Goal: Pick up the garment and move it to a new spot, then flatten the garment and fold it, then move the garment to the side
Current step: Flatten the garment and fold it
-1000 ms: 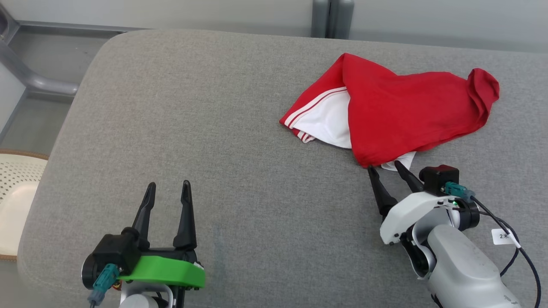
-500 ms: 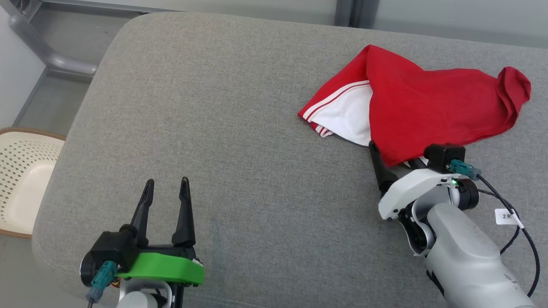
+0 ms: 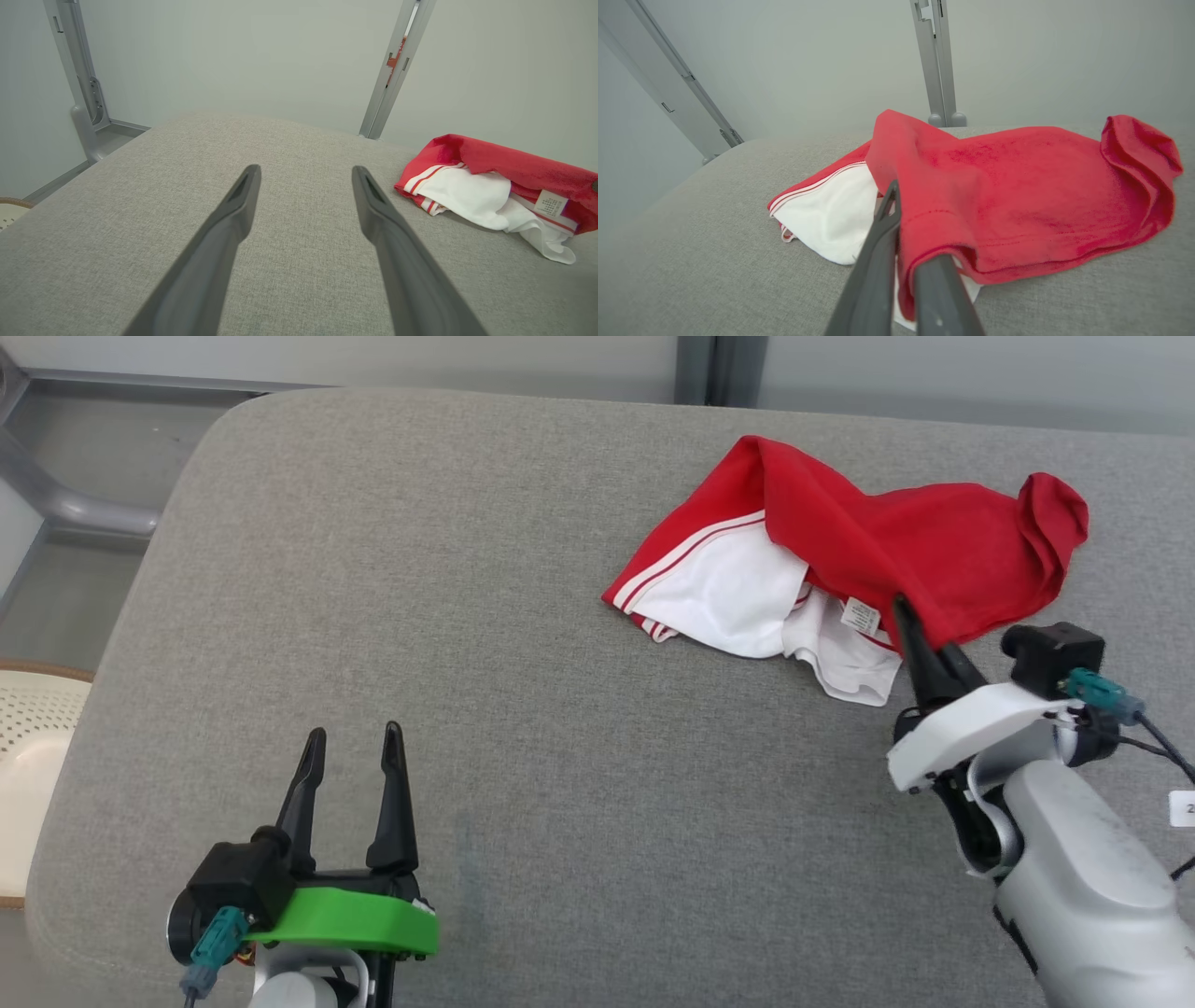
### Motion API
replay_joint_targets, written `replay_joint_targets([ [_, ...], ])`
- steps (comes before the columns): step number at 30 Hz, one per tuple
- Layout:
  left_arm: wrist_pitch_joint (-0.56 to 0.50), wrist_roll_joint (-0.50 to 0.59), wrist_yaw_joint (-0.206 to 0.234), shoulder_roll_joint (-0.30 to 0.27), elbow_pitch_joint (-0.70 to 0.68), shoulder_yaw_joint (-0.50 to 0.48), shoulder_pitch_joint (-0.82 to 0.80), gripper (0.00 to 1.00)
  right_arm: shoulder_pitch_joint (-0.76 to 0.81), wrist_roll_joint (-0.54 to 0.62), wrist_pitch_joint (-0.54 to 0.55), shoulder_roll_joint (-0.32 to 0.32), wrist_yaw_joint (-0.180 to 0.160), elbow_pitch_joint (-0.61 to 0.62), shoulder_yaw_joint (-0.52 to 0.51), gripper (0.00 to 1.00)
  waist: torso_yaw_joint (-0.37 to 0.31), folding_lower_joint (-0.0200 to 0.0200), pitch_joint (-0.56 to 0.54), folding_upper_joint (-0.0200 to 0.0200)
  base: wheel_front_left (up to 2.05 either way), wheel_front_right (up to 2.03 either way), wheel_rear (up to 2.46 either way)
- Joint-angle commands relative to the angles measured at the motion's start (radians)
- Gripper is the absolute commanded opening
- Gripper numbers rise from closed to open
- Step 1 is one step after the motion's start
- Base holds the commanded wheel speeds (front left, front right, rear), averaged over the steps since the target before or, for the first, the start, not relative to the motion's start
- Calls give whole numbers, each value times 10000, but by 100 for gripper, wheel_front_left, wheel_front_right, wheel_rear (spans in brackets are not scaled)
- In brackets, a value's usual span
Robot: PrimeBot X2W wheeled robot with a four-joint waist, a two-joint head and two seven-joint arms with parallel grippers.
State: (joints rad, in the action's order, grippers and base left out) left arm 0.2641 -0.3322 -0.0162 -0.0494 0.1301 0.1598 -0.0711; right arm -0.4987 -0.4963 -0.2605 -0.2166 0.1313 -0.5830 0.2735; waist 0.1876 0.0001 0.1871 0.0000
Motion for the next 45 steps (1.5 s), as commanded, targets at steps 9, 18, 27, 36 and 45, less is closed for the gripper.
replay_joint_targets([
  [9, 0, -154, 48, -23, -96, 61, 23, 100, 542, -313, 1697, -1565, -10, 1105, -1603, 0, -494, -1, 4, 0, 0, 0, 0],
  [18, 0, -91, -65, -23, -68, 138, -353, 100, -407, -39, 2889, -2383, -7, -321, -2075, 0, -367, -1, 632, 0, 0, 0, 0],
  [27, 0, -16, -53, -23, -6, 104, -583, 100, -1605, 264, 2443, -2361, -7, -2232, -1804, 100, -510, -1, 903, 0, 0, 0, 0],
  [36, 0, 25, -58, -24, 32, -39, -340, 100, -1300, -203, 1440, -2686, -7, -2261, -975, 100, -1186, -1, 507, 0, 0, 0, 0],
  [45, -1, 78, -80, -24, 46, -128, -34, 100, -304, -367, 528, -2695, -7, -950, -346, 100, -1703, -1, -1, 0, 0, 0, 0],
])
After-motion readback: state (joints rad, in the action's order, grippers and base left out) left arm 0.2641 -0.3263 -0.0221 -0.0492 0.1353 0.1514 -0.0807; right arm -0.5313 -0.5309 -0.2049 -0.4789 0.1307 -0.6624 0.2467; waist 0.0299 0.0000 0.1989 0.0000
